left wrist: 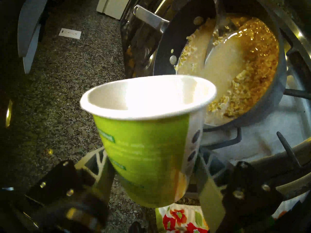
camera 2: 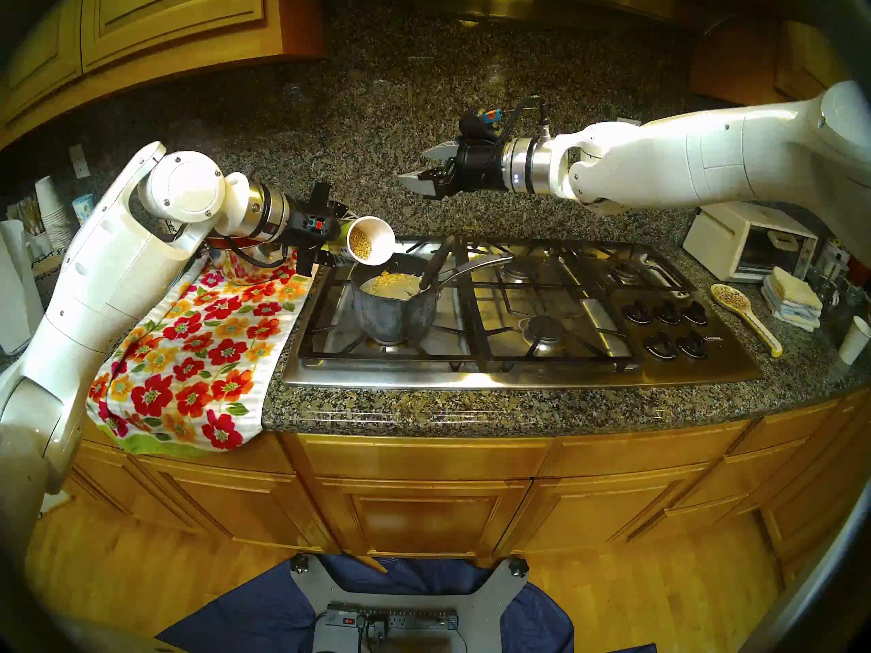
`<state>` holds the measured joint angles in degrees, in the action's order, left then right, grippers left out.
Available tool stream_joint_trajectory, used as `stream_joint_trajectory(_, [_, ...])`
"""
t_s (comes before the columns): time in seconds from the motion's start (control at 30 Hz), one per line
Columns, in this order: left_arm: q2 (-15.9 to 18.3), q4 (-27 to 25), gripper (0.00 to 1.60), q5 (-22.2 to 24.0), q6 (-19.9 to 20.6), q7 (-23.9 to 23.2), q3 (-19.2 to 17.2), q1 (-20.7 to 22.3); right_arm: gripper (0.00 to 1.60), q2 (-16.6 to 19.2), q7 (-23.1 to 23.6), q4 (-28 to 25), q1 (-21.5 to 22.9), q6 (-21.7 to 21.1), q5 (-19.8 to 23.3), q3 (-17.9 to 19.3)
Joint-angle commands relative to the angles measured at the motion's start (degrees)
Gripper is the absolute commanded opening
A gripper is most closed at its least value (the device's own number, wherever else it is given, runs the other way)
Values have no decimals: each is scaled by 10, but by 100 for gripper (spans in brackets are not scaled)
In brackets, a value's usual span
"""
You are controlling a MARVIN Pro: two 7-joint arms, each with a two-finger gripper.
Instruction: Pour oats into pot and stir with a spoon
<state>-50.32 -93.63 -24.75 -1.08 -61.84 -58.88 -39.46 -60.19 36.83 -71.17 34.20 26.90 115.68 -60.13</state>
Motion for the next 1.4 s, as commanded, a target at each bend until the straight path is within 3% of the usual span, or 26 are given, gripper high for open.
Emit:
stream_joint_trajectory(0.0, [13, -37, 52, -28, -15, 39, -5, -11, 160, -1, 0, 7, 21, 2, 2, 12])
stream_joint_trajectory(0.73, [41, -107, 49, -120, -33, 129, -4, -66, 160, -1, 0, 7, 21, 2, 2, 12])
stream_joint_trajectory(1.37, [55, -153, 45, -233, -33, 216, 6, -99, 160, -1, 0, 7, 21, 2, 2, 12])
